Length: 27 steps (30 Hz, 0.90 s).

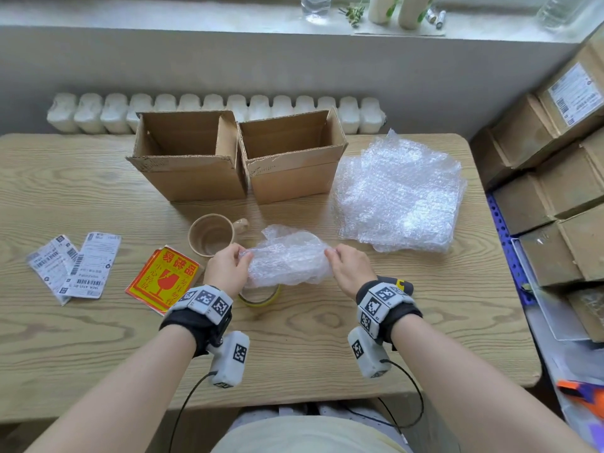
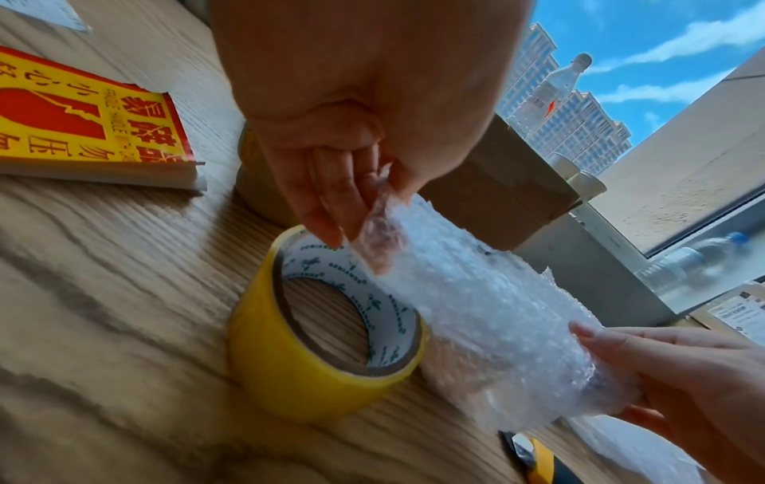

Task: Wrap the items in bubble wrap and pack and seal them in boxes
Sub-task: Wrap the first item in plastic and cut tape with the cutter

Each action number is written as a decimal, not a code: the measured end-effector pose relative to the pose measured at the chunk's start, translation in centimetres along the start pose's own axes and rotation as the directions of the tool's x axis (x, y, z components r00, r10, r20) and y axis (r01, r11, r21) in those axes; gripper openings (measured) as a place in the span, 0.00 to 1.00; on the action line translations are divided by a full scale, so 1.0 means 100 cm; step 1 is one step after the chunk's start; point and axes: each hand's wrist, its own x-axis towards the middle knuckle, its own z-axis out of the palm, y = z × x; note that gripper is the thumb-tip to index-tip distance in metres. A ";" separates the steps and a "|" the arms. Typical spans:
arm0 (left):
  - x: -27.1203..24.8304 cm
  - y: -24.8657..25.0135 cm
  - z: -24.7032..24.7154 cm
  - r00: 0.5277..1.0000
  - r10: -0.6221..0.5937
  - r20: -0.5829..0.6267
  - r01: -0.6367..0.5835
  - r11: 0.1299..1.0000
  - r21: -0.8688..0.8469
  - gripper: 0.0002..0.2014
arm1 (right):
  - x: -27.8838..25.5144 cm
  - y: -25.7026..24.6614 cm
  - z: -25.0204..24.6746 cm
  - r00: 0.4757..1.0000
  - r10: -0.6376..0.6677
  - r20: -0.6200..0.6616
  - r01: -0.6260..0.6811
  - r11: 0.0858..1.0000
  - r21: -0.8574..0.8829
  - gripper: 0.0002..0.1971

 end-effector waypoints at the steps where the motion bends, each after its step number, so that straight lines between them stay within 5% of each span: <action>1: 0.000 0.003 0.002 0.999 -0.032 0.009 0.032 0.999 0.015 0.08 | 0.001 -0.001 0.001 1.000 0.002 -0.001 -0.002 0.997 -0.081 0.18; 5: 0.002 0.003 0.008 0.991 -0.134 0.004 0.134 0.990 -0.035 0.10 | -0.002 0.001 0.003 0.968 -0.108 -0.227 0.069 0.983 -0.172 0.15; 8: 0.005 -0.003 0.009 0.985 -0.174 0.010 0.174 0.980 -0.095 0.10 | -0.008 0.007 0.010 0.799 -0.465 -0.382 0.355 0.877 -0.324 0.20; 10: 0.005 -0.006 0.009 0.986 -0.166 0.009 0.166 0.978 -0.130 0.10 | -0.014 0.008 0.016 0.706 -0.652 -0.276 0.538 0.748 -0.389 0.26; 12: 0.004 -0.010 0.009 0.989 -0.144 0.020 0.145 0.976 -0.162 0.10 | -0.020 0.008 0.018 0.673 -0.730 -0.116 0.629 0.648 -0.429 0.28; 17: -0.019 -0.016 0.004 0.992 -0.100 -0.072 0.074 0.949 -0.305 0.17 | -0.021 0.010 0.024 0.784 -0.615 0.080 0.589 0.698 -0.407 0.28; 21: -0.045 -0.029 0.007 0.991 0.132 -0.026 -0.130 0.989 0.070 0.19 | -0.020 0.004 0.024 0.821 -0.561 0.111 0.554 0.733 -0.394 0.27; 24: -0.050 -0.043 0.020 0.932 0.288 0.222 -0.353 0.861 0.367 0.21 | -0.021 0.001 0.022 0.828 -0.539 0.157 0.553 0.736 -0.390 0.28; 27: -0.054 -0.048 0.029 0.924 0.285 0.254 -0.380 0.756 0.534 0.18 | -0.020 -0.001 0.021 0.837 -0.515 0.184 0.541 0.732 -0.414 0.28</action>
